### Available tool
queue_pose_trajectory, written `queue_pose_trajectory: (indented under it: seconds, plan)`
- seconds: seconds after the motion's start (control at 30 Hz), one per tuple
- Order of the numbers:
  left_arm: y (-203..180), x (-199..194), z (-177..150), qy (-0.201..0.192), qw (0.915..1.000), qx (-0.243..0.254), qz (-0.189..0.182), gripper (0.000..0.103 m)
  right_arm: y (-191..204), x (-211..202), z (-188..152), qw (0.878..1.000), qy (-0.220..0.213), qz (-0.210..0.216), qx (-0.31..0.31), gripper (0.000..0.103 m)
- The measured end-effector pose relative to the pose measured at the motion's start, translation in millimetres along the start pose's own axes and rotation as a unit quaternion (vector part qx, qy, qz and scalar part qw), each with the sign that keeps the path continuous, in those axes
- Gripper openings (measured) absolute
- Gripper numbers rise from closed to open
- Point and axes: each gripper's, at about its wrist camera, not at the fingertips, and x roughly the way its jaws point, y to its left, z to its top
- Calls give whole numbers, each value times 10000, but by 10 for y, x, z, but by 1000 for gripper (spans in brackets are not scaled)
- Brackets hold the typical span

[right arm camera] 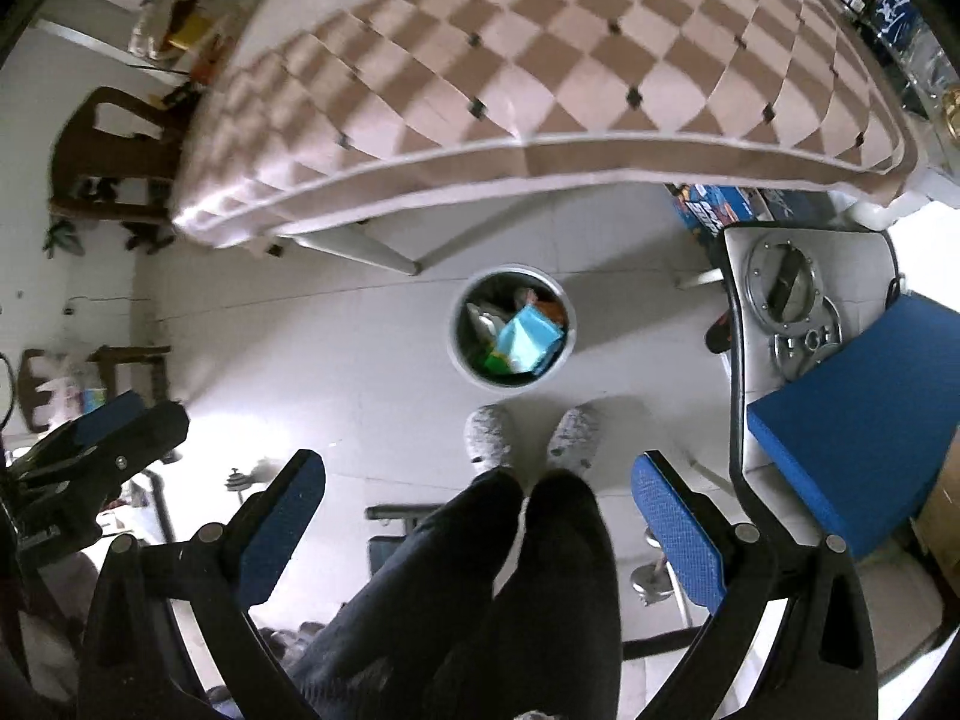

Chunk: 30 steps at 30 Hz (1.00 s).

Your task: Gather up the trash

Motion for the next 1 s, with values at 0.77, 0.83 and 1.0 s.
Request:
queue_pose_trajectory:
  seconds: [0.77, 0.83, 1.0]
  plan:
    - [-178, -1142, -190, -559, 9953, 276, -743, 103, 302, -1651, -326, 9949, -442, 865, -276, 103]
    - [-174, -1171, -203, -577, 9949, 319, -761, 103, 307, -1654, -334, 9948, -409, 892, -281, 103]
    - [-182, -1209, -219, -613, 9944, 334, -795, 103, 327, -1671, -358, 9943, -347, 952, -337, 103]
